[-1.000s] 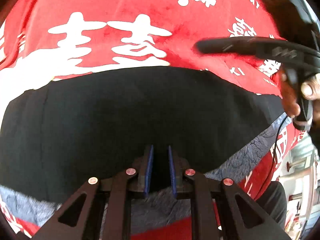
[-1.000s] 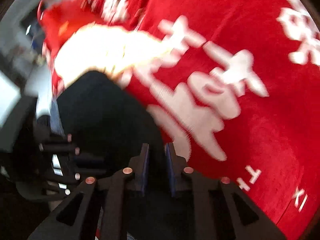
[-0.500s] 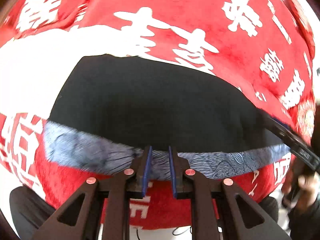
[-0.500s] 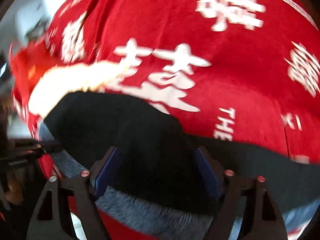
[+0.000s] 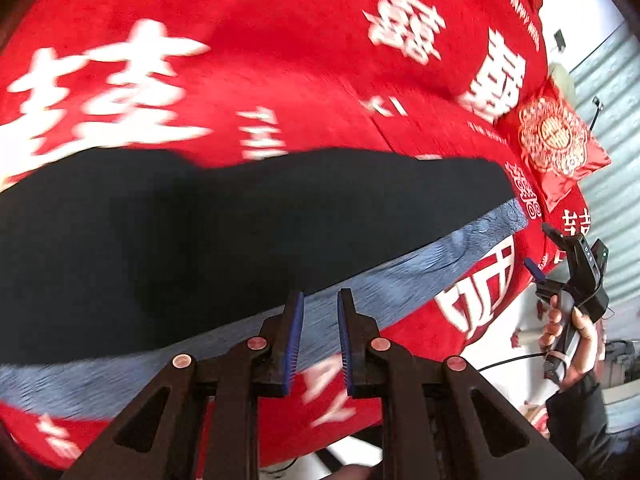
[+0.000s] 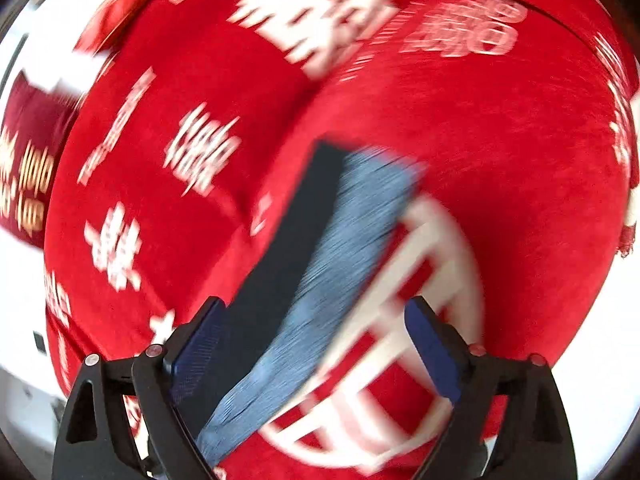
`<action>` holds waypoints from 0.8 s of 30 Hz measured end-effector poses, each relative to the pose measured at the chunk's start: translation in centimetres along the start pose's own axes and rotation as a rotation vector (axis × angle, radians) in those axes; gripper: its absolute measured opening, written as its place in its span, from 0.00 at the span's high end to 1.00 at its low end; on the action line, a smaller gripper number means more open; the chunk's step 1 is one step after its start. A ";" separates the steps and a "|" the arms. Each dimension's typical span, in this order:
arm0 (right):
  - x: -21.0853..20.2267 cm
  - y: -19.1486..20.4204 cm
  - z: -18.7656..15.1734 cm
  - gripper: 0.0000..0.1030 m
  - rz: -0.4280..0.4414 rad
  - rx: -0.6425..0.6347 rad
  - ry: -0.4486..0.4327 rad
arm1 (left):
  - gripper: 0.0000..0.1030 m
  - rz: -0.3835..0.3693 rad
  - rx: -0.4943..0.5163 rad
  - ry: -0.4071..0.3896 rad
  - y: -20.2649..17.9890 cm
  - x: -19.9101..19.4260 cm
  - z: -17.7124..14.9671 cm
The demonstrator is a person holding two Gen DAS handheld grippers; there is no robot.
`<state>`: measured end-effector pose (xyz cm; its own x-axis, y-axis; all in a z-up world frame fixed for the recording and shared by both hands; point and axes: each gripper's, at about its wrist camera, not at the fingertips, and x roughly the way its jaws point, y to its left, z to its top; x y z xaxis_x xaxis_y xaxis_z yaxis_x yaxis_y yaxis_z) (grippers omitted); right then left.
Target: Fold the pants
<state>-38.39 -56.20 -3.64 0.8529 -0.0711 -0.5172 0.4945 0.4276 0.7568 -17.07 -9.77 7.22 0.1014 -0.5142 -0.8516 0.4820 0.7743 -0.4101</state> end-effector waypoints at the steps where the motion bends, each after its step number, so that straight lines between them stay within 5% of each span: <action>1: 0.1 -0.8 0.8 0.10 0.011 0.007 0.000 | 0.83 -0.025 0.003 0.030 -1.2 1.4 0.7; 7: 3.0 -0.6 3.9 0.11 0.050 -0.128 0.007 | 0.83 0.030 0.120 0.085 -7.4 6.9 3.3; 10: 5.0 2.7 5.4 0.92 0.089 -0.276 0.063 | 0.83 0.062 0.085 0.083 -7.2 8.2 4.9; 13: 5.2 5.7 6.8 0.92 0.122 -0.354 0.003 | 0.83 0.111 0.094 0.029 -7.4 8.7 6.2; 15: 6.9 6.1 7.5 0.92 0.036 -0.385 0.016 | 0.83 0.177 0.111 0.055 -7.2 10.3 6.5; 17: 9.3 5.7 7.6 0.87 -0.077 -0.427 0.109 | 0.83 0.190 0.126 0.035 -7.6 10.2 6.7; 19: 8.4 3.8 8.1 0.85 -0.048 -0.361 0.140 | 0.83 0.156 0.139 0.040 -8.3 9.6 6.6; 20: 7.4 3.2 8.3 0.76 -0.013 -0.327 0.118 | 0.83 0.132 0.140 0.035 -8.7 9.3 6.5; 21: 5.4 2.0 8.4 0.66 -0.003 -0.302 0.055 | 0.83 0.111 0.142 0.030 -9.1 9.2 6.5; 23: 3.6 0.9 8.5 0.08 -0.015 -0.268 -0.018 | 0.83 0.081 0.149 0.035 -10.1 9.5 6.5; 24: 3.1 0.1 8.4 0.06 0.016 -0.235 -0.023 | 0.83 0.071 0.157 0.040 -10.7 9.8 6.5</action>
<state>-34.27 -63.96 -1.79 0.8651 -0.0817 -0.4949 0.4306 0.6270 0.6492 -15.55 -25.52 5.38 0.1066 -0.4426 -0.8904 0.6050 0.7395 -0.2952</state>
